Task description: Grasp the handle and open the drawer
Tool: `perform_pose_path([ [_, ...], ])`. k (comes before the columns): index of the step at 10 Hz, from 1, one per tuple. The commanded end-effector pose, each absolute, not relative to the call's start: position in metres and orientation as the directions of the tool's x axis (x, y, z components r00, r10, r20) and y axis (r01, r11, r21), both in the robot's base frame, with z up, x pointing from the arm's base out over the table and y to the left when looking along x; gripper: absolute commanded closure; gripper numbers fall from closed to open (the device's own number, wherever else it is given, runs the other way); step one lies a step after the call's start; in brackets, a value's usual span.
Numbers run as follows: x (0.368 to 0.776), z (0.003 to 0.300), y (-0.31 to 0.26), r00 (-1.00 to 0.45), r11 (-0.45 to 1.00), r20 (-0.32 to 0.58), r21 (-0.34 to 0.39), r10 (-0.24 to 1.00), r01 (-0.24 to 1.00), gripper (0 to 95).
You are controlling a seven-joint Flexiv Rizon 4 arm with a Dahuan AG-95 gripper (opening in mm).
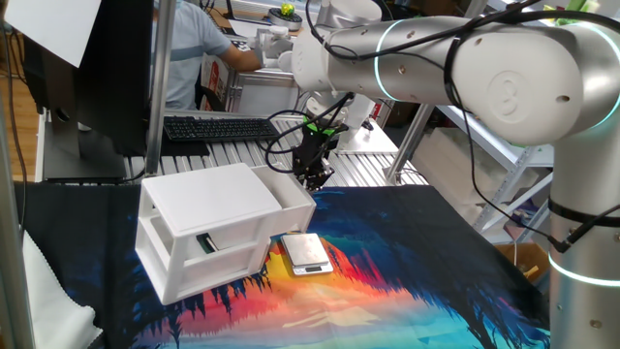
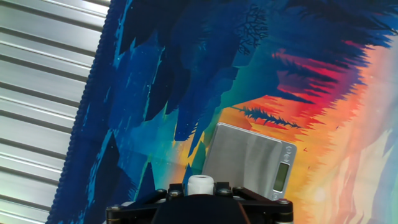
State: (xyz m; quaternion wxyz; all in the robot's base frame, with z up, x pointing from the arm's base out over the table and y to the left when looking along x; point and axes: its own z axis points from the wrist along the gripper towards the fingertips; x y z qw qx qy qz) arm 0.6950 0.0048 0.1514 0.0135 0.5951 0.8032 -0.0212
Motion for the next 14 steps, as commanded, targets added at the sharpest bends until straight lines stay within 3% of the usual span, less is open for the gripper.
perform_pose_path([
  [1,0.6952,0.1517,0.0046,-0.294,0.293,-0.045,-0.021,0.955,0.956,95.0],
  [14,0.6960,0.1532,0.0016,-0.325,0.324,-0.038,-0.024,0.945,0.946,95.0],
])
